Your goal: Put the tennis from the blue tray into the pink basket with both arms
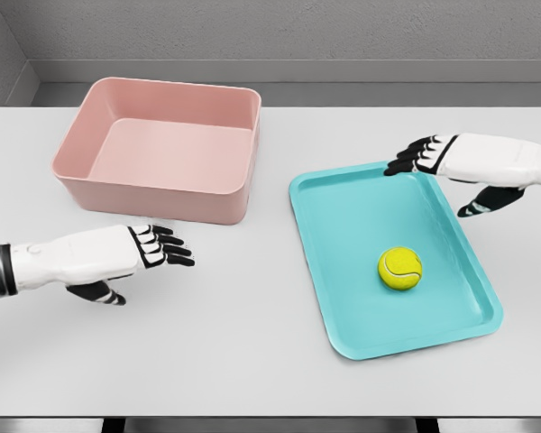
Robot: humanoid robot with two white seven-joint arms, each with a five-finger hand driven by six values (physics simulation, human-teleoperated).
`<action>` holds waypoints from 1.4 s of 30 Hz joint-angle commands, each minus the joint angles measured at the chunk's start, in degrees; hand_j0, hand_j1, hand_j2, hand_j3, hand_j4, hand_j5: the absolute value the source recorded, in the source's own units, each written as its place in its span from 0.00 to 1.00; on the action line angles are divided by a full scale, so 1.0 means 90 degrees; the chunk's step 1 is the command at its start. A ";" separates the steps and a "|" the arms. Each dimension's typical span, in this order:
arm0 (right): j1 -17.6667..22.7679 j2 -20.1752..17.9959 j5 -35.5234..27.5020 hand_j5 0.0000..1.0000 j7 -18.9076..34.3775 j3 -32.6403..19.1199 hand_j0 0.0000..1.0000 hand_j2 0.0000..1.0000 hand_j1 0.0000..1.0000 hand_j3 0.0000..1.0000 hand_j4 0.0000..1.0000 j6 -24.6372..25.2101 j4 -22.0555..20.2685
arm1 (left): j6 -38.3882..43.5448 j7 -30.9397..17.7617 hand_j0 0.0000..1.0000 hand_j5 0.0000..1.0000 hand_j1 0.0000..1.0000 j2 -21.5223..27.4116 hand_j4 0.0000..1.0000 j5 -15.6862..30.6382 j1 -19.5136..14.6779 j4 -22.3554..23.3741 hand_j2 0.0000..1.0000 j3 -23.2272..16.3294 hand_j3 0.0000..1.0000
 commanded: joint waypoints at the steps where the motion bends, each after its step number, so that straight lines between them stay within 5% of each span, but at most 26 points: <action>1: 0.0000 -0.0023 -0.0043 1.00 -0.0026 0.0049 1.00 1.00 1.00 1.00 1.00 0.0013 -0.0031 | 0.0006 -0.0821 1.00 1.00 1.00 0.0005 1.00 0.0444 -0.0010 -0.0005 1.00 -0.0016 1.00; 5: -0.0029 -0.0208 -0.0034 1.00 -0.0016 0.0108 1.00 1.00 1.00 1.00 1.00 0.0013 -0.0080 | 0.0006 -0.0899 1.00 1.00 1.00 -0.0024 1.00 0.0444 -0.0449 -0.0005 1.00 -0.0036 1.00; 7: -0.0039 -0.0228 -0.0034 1.00 -0.0026 0.0176 1.00 1.00 1.00 1.00 1.00 0.0013 -0.0080 | 0.0006 -0.1634 1.00 1.00 1.00 -0.0044 1.00 0.0444 -0.0849 -0.0005 1.00 -0.0104 1.00; 10: -0.0010 -0.0228 -0.0034 1.00 -0.0007 0.0381 1.00 1.00 1.00 1.00 1.00 0.0013 -0.0119 | 0.0006 -0.1634 1.00 1.00 1.00 -0.0073 1.00 0.0435 -0.1035 -0.0005 1.00 -0.0250 1.00; 16: 0.0283 -0.0199 -0.0004 1.00 0.0042 0.0479 1.00 1.00 1.00 1.00 1.00 0.0013 -0.0139 | 0.0006 -0.1634 1.00 1.00 1.00 -0.0132 1.00 0.0425 -0.1025 -0.0005 1.00 -0.0260 1.00; 42: 0.0274 0.0348 0.0035 1.00 0.0267 0.1162 1.00 1.00 1.00 1.00 1.00 0.0013 -0.0275 | 0.0006 -0.1634 1.00 1.00 1.00 -0.0083 1.00 0.0337 -0.1055 0.0015 1.00 -0.0153 1.00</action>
